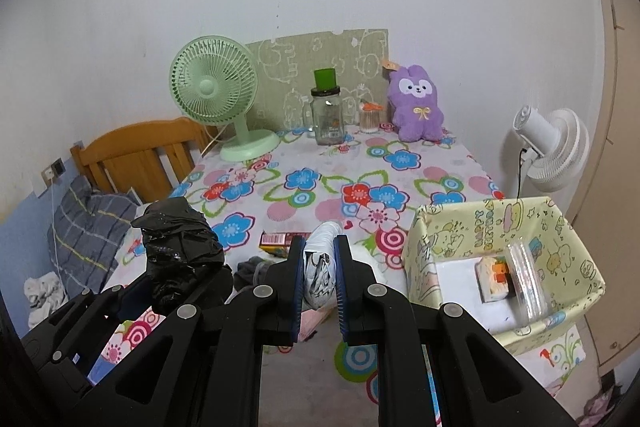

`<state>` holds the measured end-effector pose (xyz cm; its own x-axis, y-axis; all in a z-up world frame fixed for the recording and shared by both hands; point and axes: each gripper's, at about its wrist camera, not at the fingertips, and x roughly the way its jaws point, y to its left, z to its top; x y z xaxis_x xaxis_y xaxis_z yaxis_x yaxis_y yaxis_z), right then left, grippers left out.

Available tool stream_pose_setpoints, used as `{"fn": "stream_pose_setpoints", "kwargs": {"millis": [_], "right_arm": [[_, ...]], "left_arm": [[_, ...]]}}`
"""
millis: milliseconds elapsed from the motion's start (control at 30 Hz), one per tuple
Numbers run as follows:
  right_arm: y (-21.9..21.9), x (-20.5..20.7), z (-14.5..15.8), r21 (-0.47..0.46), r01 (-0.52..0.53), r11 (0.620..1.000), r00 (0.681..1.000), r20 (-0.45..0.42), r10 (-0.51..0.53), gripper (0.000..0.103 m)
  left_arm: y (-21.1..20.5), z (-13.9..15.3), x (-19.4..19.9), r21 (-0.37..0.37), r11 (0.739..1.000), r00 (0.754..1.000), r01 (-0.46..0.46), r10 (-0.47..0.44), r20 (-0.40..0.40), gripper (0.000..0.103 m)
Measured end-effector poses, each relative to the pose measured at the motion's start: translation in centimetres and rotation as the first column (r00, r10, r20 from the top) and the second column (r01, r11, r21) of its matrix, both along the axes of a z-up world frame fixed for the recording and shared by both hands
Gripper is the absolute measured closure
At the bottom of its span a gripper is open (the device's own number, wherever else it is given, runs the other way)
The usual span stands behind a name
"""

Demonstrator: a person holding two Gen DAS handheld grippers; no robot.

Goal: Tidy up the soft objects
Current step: 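Grasp the black umbrella with the left tool while the right grasps the white cloth, then carry the umbrella and white cloth over the yellow paper box and lower them inside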

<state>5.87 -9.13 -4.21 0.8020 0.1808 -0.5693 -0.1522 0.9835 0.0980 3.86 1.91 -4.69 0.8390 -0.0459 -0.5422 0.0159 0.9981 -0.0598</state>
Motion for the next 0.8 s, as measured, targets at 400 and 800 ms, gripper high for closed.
{"fn": "stream_pose_setpoints", "kwargs": {"millis": [400,800], "right_arm": [[-1.0,0.5,1.0,0.001,-0.004,1.0,1.0,0.011,0.004,0.086],[-3.4,0.9,2.1,0.011,0.01,1.0,1.0,0.026,-0.01,0.086]], "left_arm": [[-1.0,1.0,0.4,0.0,1.0,1.0,-0.005,0.005,0.018,0.064],[-3.6,2.1,0.9,0.007,1.0,0.999,0.014,-0.014,0.039,0.064]]}}
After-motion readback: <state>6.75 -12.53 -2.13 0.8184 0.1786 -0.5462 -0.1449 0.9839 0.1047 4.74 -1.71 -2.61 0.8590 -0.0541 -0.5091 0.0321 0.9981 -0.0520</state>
